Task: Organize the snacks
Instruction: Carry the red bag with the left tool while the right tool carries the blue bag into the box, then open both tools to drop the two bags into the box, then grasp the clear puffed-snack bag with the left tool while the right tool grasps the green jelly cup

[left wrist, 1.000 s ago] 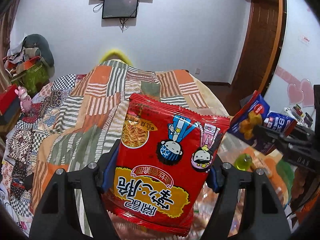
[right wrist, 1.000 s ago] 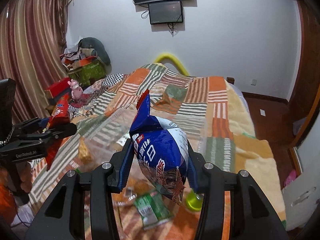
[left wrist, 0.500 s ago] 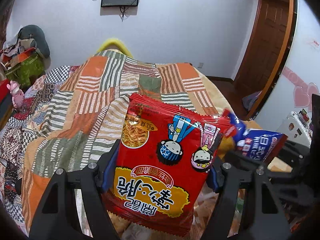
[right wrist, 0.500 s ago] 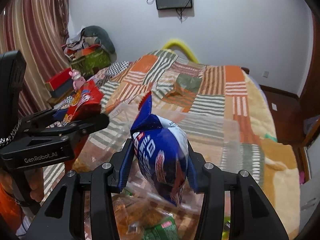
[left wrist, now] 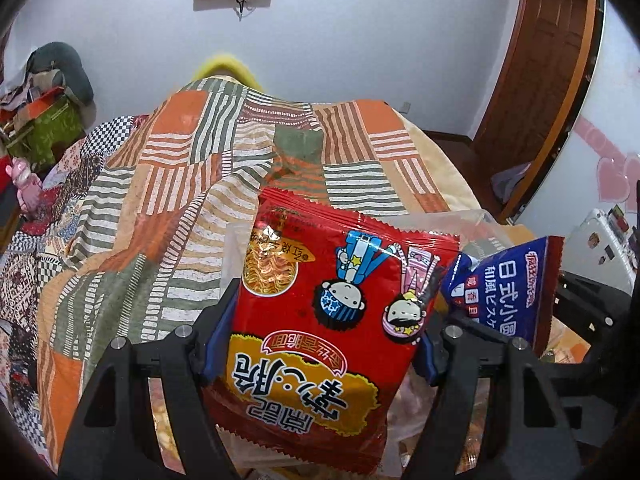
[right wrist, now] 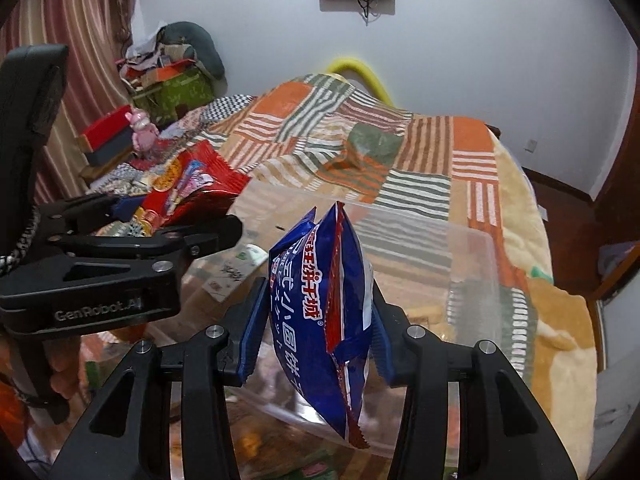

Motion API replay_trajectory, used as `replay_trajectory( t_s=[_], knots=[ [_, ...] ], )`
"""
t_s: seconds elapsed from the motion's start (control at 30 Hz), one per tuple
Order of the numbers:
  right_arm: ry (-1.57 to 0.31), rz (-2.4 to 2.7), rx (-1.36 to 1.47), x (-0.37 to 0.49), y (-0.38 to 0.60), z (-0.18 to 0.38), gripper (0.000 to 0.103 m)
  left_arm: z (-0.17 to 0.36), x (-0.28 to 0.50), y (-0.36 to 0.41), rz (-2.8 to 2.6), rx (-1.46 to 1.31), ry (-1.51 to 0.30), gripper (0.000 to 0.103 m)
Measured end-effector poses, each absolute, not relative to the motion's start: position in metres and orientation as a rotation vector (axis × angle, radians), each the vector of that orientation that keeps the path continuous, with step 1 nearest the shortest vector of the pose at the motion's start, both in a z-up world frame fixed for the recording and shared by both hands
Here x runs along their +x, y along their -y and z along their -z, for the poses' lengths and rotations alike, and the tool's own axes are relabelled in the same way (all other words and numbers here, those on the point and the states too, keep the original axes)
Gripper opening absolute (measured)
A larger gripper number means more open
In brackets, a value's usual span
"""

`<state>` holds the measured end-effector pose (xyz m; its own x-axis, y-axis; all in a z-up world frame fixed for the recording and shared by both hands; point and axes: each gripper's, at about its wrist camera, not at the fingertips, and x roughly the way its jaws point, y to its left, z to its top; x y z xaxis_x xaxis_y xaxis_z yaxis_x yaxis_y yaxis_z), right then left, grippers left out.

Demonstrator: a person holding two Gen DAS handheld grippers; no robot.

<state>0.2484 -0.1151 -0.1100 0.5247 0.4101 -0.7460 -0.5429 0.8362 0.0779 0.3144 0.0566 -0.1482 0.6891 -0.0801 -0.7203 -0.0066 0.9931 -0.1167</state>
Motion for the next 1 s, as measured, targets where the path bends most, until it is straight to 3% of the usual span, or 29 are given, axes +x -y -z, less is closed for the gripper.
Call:
replay_trajectory(
  t_s=[0.17,0.3,0.37,0.77,1.0],
  knots=[
    [-0.887,-0.566,-0.149,0.252,0.120,0.111,0.047,0.153,0.319,-0.056,0.049,-0.134,-0.854,0.080],
    [-0.849,-0.550,-0.168,0.243,0.127,0.101,0.063,0.152,0.315,-0.062,0.058,-0.181,-0.858,0.080],
    [-0.825,-0.549,-0.177,0.236,0.131,0.092,0.066,0.148,0.311,-0.064,0.055,-0.189,-0.850,0.080],
    [-0.721,-0.492,-0.202,0.199,0.173,0.059,0.076,0.110,0.246,-0.081,0.020,-0.094,-0.782,0.082],
    [-0.759,-0.419,-0.218,0.186,0.203,0.073,0.080,0.125,0.210,-0.115,-0.053,-0.073,-0.820,0.084]
  ],
)
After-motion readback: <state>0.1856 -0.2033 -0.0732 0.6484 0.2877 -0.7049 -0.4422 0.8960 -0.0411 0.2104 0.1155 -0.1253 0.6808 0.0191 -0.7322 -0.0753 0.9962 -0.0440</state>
